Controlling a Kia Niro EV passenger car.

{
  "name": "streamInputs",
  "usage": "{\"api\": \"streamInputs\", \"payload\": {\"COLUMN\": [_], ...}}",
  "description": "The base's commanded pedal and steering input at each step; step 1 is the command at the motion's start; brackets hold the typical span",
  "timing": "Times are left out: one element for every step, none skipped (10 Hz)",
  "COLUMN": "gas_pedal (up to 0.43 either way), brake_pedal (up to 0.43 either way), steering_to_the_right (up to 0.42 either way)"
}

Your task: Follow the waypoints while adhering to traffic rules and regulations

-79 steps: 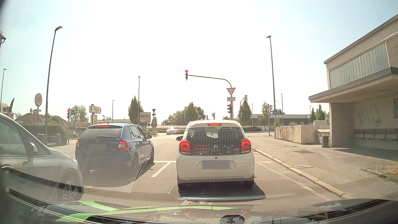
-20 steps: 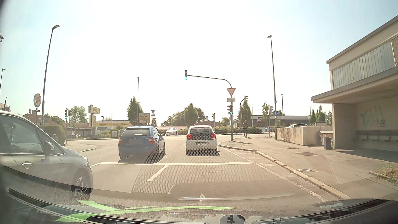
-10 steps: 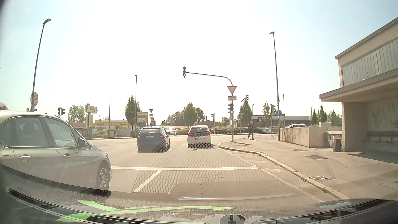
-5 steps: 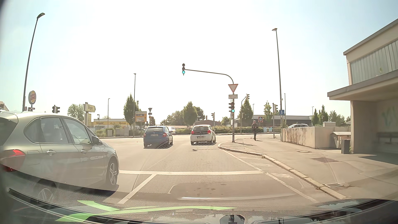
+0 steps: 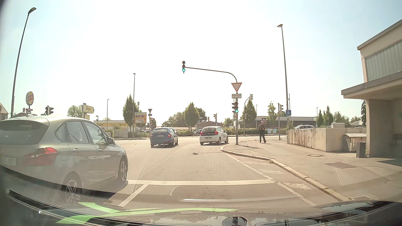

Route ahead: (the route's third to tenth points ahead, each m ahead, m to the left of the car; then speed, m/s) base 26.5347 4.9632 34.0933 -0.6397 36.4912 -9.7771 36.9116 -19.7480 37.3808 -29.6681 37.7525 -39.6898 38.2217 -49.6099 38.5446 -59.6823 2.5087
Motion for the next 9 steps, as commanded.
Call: {"api": "streamInputs", "payload": {"gas_pedal": [0.22, 0.228, 0.228, 0.24, 0.24, 0.24, 0.24, 0.228, 0.228], "brake_pedal": [0.0, 0.0, 0.0, 0.0, 0.0, 0.0, 0.0, 0.0, 0.0], "steering_to_the_right": [-0.012, -0.016, -0.02, -0.022, -0.025, -0.026, -0.027, -0.029, -0.03]}}
